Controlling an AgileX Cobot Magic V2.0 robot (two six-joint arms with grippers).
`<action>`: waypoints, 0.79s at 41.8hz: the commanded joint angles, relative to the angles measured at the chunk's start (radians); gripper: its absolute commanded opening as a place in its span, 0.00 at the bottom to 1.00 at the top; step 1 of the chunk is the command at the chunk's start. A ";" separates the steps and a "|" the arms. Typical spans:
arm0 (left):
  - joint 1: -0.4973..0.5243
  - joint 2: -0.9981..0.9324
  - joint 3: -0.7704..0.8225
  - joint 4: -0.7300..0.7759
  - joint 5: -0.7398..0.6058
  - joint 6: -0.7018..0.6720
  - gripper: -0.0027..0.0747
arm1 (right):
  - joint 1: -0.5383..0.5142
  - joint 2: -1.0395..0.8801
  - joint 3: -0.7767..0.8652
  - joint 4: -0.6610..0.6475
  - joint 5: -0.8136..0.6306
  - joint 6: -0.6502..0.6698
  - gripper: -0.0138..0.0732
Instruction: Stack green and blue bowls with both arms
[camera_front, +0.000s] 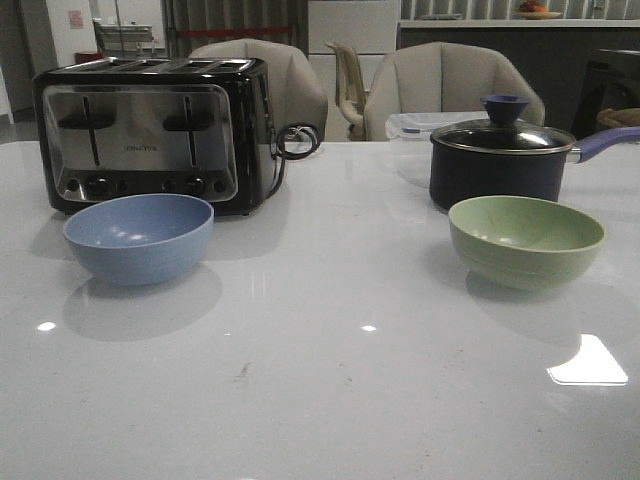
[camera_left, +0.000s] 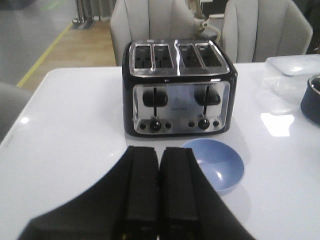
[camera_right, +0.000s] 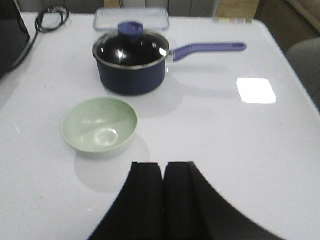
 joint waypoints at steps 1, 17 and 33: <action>0.002 0.042 -0.025 -0.012 -0.029 -0.008 0.16 | -0.007 0.061 -0.015 -0.001 -0.037 -0.003 0.20; 0.002 0.101 0.011 -0.012 -0.008 -0.008 0.18 | -0.007 0.171 0.020 -0.002 -0.050 -0.009 0.35; -0.003 0.149 0.011 -0.021 -0.004 0.023 0.76 | -0.007 0.282 0.004 0.010 -0.088 -0.010 0.86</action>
